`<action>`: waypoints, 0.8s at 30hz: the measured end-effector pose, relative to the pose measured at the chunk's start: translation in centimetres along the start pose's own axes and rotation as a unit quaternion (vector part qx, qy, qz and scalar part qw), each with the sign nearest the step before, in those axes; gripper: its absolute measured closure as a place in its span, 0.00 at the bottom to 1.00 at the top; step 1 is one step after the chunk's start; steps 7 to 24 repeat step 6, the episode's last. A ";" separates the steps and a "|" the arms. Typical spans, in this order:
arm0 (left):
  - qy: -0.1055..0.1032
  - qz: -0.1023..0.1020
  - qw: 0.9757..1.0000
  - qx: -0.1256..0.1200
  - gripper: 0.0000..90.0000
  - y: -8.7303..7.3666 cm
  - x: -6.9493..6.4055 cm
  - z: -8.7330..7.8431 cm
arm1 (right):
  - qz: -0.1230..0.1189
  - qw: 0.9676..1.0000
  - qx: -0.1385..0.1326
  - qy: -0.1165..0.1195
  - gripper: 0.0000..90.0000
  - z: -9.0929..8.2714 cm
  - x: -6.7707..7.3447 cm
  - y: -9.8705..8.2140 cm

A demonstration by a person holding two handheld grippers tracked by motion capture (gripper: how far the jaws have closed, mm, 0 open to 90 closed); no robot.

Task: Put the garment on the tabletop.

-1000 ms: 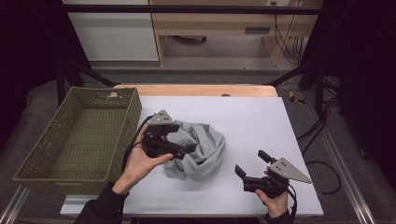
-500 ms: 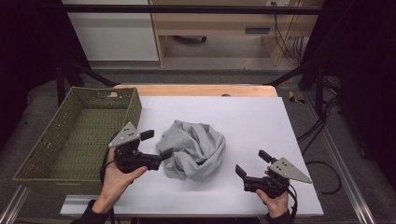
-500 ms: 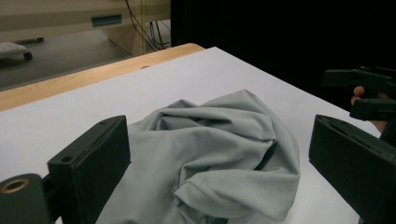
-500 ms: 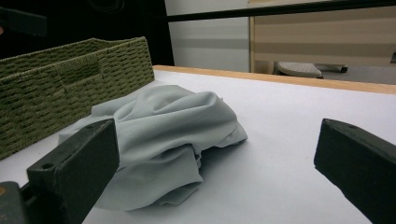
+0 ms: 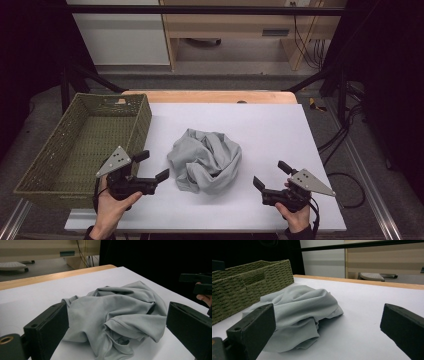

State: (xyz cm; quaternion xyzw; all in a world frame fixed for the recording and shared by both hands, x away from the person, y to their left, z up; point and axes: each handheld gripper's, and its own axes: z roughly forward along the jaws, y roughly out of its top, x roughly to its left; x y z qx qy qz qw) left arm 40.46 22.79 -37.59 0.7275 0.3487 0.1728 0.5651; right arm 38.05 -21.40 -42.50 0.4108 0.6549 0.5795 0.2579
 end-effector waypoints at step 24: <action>0.008 -0.007 1.000 0.000 0.05 -1.1 0.3 -0.6 | 0.001 1.000 -0.004 0.000 0.00 -0.2 0.0 0.2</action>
